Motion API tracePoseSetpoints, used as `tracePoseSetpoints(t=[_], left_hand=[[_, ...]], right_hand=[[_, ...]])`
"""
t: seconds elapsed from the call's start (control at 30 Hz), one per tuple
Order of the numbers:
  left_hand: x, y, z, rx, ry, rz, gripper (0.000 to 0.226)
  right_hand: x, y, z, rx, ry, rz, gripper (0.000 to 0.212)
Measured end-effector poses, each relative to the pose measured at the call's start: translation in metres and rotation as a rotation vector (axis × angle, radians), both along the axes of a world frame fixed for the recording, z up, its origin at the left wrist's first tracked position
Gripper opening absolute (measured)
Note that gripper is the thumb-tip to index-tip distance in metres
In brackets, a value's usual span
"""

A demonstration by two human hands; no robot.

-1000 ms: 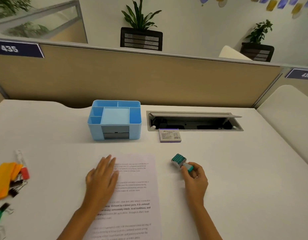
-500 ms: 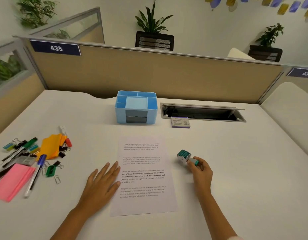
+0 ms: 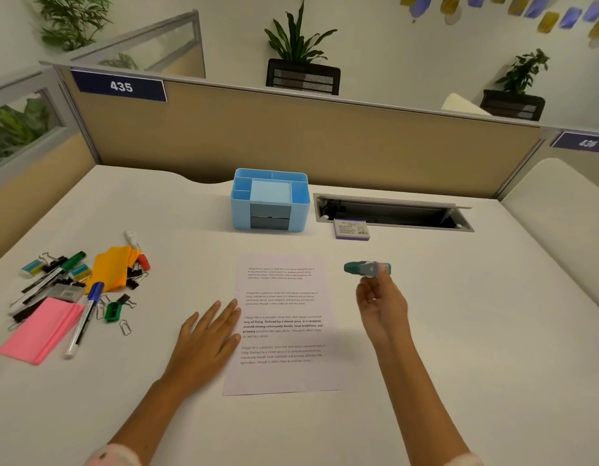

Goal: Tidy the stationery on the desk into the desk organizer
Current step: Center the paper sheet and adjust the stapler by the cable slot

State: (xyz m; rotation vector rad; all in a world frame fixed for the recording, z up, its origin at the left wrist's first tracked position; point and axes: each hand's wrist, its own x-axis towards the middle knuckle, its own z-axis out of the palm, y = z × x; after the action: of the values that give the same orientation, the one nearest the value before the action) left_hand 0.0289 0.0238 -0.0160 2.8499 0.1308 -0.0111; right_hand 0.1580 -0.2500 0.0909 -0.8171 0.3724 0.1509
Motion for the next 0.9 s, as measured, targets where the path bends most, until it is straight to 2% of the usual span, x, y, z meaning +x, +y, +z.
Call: tracePoseSetpoints(t=[0.13,0.2,0.33,0.57,0.63,0.67,0.8,0.9], left_hand=[[0.0,-0.002,0.001,-0.003,0.001,0.01,0.069],[0.0,-0.003,0.001,-0.003,-0.006,0.009,0.07],[-0.001,-0.003,0.0,-0.003,-0.024,0.008,0.074],[-0.002,-0.003,-0.001,-0.008,-0.045,0.007,0.073],[-0.001,-0.003,-0.002,-0.01,-0.048,0.01,0.072],[-0.001,-0.002,-0.002,-0.01,-0.051,0.012,0.072],[-0.001,-0.001,-0.003,0.004,-0.051,0.01,0.07],[-0.001,0.0,-0.005,0.018,-0.044,0.01,0.068]], right_hand=[[-0.006,0.017,0.013,0.413,0.165,0.09,0.021],[-0.011,0.024,0.015,0.541,0.225,0.119,0.029],[-0.019,0.033,0.021,0.62,0.274,0.157,0.034],[-0.023,0.039,0.029,0.633,0.21,0.121,0.033],[-0.025,0.04,0.031,0.488,0.131,0.077,0.029],[-0.026,0.04,0.031,0.344,0.076,0.049,0.027],[-0.034,0.045,0.023,-0.415,-0.227,-0.104,0.008],[-0.043,0.045,0.012,-0.782,-0.544,-0.178,0.022]])
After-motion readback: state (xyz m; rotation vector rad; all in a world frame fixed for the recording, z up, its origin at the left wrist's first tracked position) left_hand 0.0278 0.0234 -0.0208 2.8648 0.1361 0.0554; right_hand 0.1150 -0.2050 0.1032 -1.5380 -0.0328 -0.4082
